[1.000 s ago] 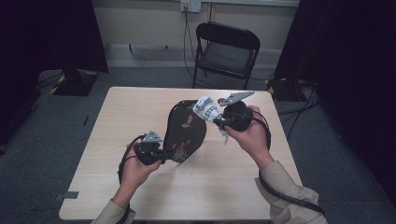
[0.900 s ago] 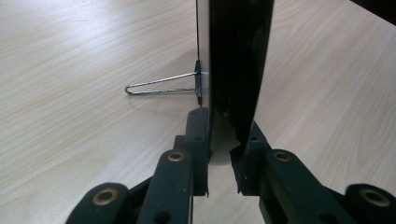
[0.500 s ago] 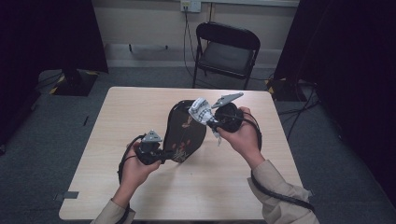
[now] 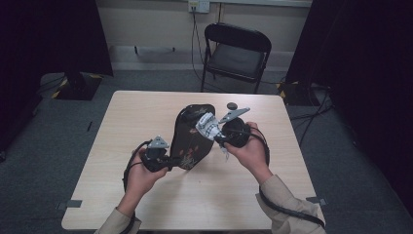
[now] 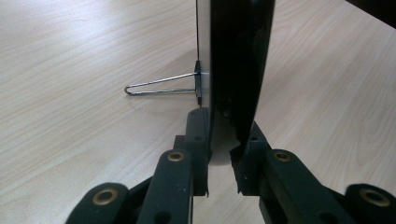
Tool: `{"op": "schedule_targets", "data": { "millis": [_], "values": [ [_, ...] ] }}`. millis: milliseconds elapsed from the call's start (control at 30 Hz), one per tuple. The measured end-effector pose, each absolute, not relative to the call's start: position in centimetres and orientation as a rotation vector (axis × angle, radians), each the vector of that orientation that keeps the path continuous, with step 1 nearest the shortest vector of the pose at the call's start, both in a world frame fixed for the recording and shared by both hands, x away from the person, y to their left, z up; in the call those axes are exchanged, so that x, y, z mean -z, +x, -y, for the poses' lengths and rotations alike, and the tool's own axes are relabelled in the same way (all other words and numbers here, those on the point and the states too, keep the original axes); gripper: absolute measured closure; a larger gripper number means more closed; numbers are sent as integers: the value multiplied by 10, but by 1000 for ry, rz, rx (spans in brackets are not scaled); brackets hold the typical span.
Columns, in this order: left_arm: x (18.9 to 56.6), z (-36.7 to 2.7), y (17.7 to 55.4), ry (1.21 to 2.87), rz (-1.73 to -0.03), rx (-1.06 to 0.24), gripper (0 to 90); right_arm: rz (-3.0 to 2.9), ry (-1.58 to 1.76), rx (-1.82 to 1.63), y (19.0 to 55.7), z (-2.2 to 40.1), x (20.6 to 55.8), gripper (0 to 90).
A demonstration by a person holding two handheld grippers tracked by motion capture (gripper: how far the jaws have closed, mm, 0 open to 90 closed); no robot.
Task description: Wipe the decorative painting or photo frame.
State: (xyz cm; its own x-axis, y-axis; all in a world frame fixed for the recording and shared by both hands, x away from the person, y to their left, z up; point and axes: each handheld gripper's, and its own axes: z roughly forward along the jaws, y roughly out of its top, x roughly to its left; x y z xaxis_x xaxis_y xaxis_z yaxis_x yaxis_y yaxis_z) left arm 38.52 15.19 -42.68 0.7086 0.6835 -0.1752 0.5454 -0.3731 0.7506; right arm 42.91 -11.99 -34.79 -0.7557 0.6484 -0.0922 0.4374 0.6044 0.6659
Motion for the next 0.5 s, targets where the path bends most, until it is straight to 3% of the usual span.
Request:
{"op": "schedule_targets", "data": {
  "millis": [500],
  "values": [
    [427,-152,385,2067,-935,-207,785,-2580,918,-888,424,119,394,763]
  ]
}}
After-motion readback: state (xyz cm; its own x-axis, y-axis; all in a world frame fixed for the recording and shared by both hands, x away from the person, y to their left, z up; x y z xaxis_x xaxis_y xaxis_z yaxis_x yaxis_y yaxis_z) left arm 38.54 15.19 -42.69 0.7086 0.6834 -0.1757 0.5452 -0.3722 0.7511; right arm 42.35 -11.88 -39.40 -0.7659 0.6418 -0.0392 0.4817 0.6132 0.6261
